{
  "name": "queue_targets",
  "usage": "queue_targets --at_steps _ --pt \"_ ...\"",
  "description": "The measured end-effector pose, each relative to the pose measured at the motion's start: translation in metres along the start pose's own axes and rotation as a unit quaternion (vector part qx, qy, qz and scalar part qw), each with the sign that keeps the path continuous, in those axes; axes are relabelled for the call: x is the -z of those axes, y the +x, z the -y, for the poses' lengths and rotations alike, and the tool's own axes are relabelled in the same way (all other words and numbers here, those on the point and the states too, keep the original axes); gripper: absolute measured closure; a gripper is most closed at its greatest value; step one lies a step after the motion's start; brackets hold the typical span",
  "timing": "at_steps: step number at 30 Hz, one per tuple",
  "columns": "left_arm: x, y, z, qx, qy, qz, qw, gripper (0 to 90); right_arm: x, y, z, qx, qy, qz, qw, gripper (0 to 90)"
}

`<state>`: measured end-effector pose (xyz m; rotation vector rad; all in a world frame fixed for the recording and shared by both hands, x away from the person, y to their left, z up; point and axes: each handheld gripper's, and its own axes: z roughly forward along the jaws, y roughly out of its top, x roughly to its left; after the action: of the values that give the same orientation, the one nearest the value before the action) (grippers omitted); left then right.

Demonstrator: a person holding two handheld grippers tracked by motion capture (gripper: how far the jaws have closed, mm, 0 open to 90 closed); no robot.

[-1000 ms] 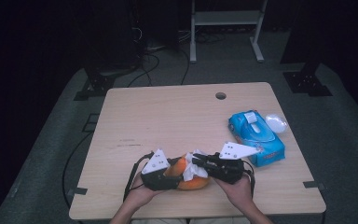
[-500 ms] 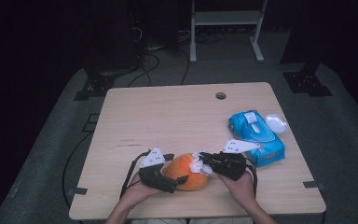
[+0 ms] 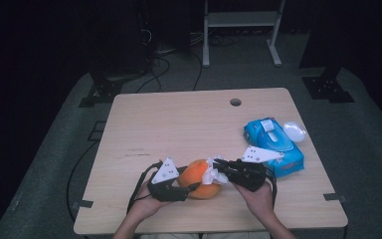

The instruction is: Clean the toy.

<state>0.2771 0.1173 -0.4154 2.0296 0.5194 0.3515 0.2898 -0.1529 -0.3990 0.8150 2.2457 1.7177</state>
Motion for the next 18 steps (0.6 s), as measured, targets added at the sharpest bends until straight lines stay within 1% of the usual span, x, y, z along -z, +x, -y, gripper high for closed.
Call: queue_targets --at_steps 3,5,7,8,10,12,13,15,16,17,18 --pt "0.001 -0.003 -0.004 0.000 -0.003 -0.001 1.0000 40.5 0.002 0.012 -0.006 0.015 -0.014 -0.013 0.9997 80.5" --pt "0.002 -0.007 -0.008 0.002 -0.007 0.006 1.0000 40.8 0.003 0.018 -0.010 0.033 -0.020 -0.012 0.9992 80.5" --pt "0.001 -0.010 -0.009 0.000 -0.006 0.009 0.9999 40.7 0.002 0.019 -0.009 0.043 -0.013 -0.005 0.9990 80.5" --pt "0.000 -0.010 -0.009 -0.001 -0.003 0.010 0.9999 40.2 0.001 0.017 -0.007 0.040 -0.008 -0.003 0.9992 80.5" --pt "-0.002 -0.008 -0.007 0.009 -0.010 0.018 0.9997 37.2 -0.001 0.008 -0.002 0.024 -0.001 -0.006 0.9997 80.6" --pt "-0.002 -0.003 -0.005 0.020 -0.023 0.025 0.9992 28.5 -0.001 0.002 0.002 0.017 0.005 0.001 0.9998 80.6" --pt "-0.002 -0.001 -0.005 0.027 -0.028 0.025 0.9989 23.8 0.000 0.000 0.002 0.017 0.004 0.004 0.9998 80.6" --pt "-0.004 0.003 -0.001 0.042 -0.026 0.019 0.9986 12.3 0.002 -0.004 0.003 0.015 0.005 0.015 0.9998 80.6" --pt "-0.006 0.006 0.002 0.055 -0.024 0.022 0.9980 9.6 0.003 -0.007 0.004 0.009 0.004 0.015 0.9998 80.6" --pt "-0.009 0.006 0.004 0.061 -0.023 0.027 0.9975 9.4 0.005 -0.010 0.004 0.000 0.002 0.016 0.9999 80.6" --pt "-0.012 0.006 0.006 0.064 -0.019 0.034 0.9972 9.4 0.005 -0.011 0.005 -0.003 0.000 0.015 0.9999 80.6"
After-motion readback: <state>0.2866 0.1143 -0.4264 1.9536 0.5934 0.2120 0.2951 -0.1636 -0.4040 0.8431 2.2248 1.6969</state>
